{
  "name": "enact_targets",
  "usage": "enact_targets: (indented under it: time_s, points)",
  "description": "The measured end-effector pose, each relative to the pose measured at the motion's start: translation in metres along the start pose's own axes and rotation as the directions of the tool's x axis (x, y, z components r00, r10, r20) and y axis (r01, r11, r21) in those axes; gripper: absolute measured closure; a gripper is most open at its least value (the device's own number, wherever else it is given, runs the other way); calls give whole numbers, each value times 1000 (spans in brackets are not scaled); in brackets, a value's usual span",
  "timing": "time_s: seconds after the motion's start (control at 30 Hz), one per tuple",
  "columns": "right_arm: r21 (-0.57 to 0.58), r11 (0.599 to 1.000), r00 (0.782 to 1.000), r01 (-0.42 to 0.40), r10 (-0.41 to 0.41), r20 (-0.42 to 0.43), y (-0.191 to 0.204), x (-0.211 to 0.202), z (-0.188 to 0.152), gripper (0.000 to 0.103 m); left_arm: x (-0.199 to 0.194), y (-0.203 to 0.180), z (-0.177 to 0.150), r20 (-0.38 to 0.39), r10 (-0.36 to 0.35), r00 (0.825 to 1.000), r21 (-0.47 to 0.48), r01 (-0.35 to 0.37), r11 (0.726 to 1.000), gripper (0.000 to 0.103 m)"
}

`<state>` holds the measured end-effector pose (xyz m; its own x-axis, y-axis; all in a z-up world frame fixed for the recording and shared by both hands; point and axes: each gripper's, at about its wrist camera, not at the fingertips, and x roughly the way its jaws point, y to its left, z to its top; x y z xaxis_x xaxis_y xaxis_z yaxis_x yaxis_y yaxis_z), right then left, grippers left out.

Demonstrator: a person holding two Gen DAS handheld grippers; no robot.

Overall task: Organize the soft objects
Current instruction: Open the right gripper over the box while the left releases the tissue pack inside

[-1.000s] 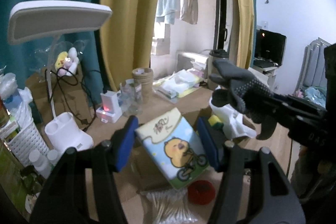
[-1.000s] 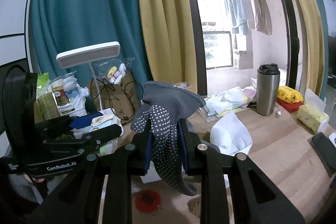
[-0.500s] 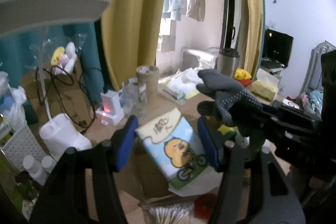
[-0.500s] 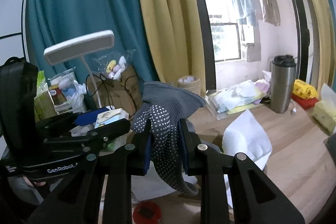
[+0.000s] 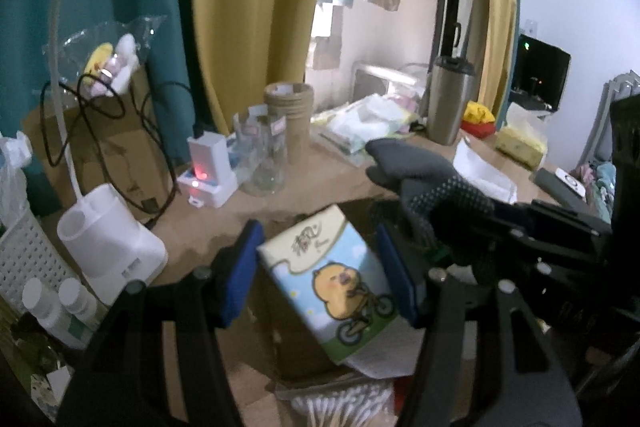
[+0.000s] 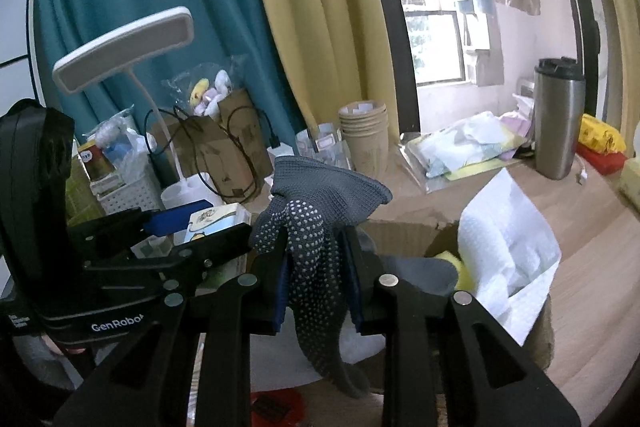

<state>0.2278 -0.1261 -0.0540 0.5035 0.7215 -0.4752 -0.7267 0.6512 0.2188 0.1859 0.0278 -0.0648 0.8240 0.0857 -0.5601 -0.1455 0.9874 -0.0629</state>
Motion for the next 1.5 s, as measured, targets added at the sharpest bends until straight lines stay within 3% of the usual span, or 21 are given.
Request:
enact_targets:
  time_s: [0.27,0.53,0.73,0.87,1.07,1.5]
  points:
    - [11,1000,1000,4,-4,-7,-2,4,1,49,2,3,-1,-10,17,1000,-6,-17,1000,42]
    - [13,1000,999,10,-10,35,-2,-12,7,48,-14,1,3,42,27,999,-4,-27,1000,40]
    - [29,999,998,19,-21,67,0,-32,9,47,-37,5,5,92,30,995,-36,-27,999,28]
    - [26,999,996,33,-35,78,5,-43,9,47,-54,6,3,124,34,992,-39,-29,999,15]
    - [22,998,993,60,-62,97,12,-62,8,47,-81,5,-1,161,32,986,-35,-27,999,7]
    - [33,988,980,152,-156,127,21,-109,-6,47,-125,5,-14,205,-4,979,-42,13,999,6]
